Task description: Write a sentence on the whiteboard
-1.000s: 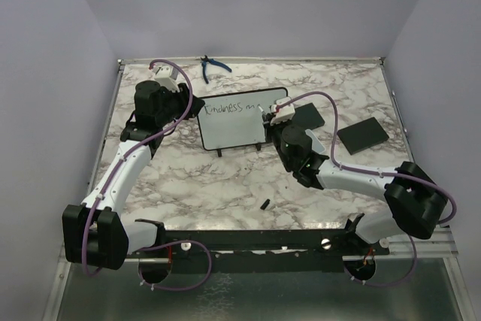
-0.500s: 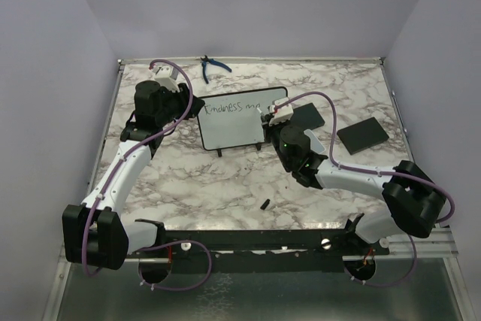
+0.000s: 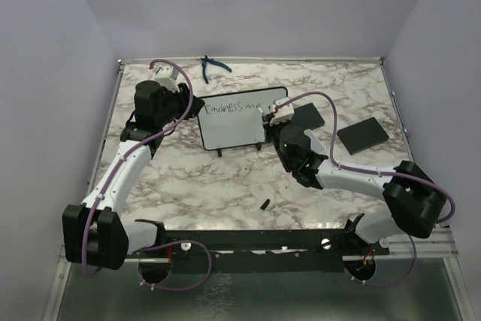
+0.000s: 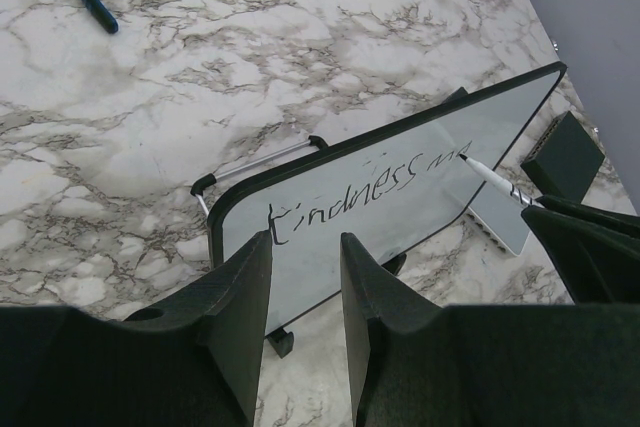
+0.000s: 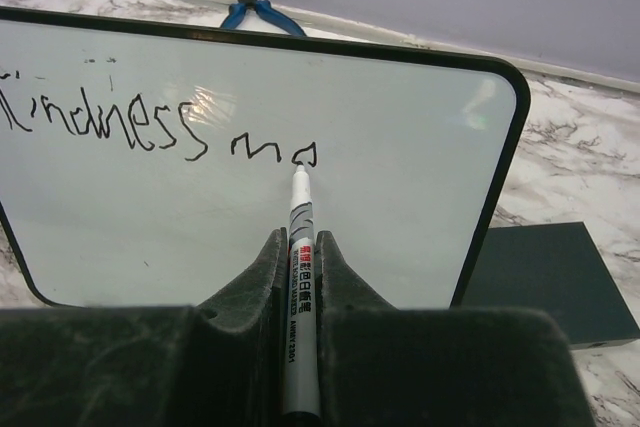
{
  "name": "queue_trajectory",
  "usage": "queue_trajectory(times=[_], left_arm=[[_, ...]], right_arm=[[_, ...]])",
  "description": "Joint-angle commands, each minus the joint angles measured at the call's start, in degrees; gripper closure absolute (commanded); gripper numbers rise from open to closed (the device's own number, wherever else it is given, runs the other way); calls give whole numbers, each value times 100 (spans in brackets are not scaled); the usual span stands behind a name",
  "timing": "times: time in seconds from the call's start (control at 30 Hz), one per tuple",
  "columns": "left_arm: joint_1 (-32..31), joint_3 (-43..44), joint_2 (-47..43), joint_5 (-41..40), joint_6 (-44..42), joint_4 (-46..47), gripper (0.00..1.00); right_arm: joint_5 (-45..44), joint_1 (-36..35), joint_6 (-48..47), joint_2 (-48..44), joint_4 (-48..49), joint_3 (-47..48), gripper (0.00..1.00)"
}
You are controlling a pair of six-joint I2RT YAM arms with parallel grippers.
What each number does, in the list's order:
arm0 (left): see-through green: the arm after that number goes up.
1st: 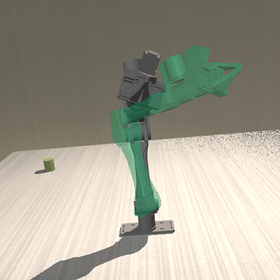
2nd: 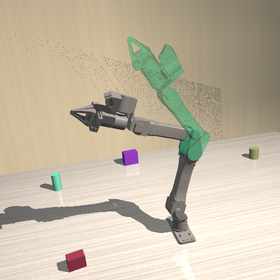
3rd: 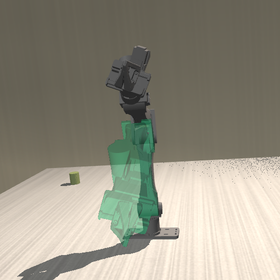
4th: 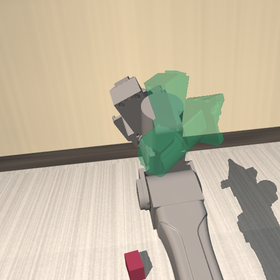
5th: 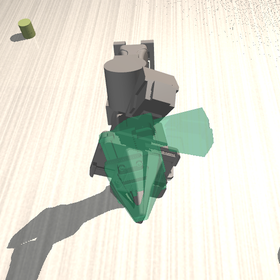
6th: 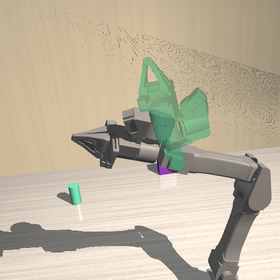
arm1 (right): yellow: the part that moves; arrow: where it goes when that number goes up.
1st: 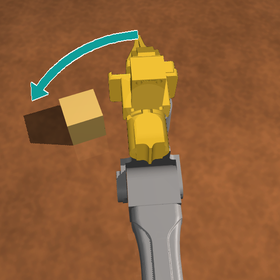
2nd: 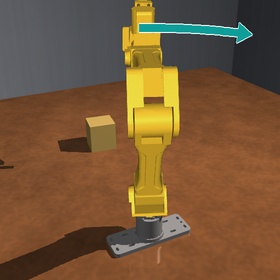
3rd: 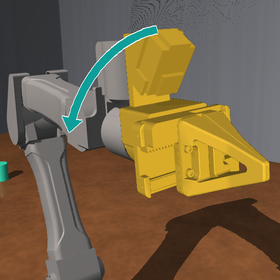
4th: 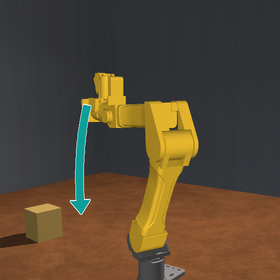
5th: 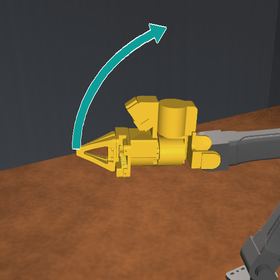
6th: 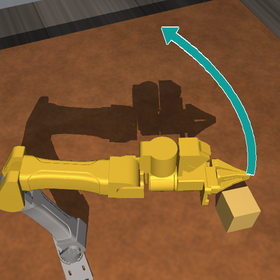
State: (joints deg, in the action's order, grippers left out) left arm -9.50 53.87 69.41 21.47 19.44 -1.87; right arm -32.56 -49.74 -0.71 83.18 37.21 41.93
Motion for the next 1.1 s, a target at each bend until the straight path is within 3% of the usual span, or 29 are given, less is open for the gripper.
queue_trajectory(times=[0.0,1.07], left_arm=[[-26,-43,-138,53,-61,38,65],[-26,-43,-147,67,-53,40,65]], right_arm=[[-302,52,-101,-109,-2,-10,100],[-256,52,-356,-111,192,197,100]])
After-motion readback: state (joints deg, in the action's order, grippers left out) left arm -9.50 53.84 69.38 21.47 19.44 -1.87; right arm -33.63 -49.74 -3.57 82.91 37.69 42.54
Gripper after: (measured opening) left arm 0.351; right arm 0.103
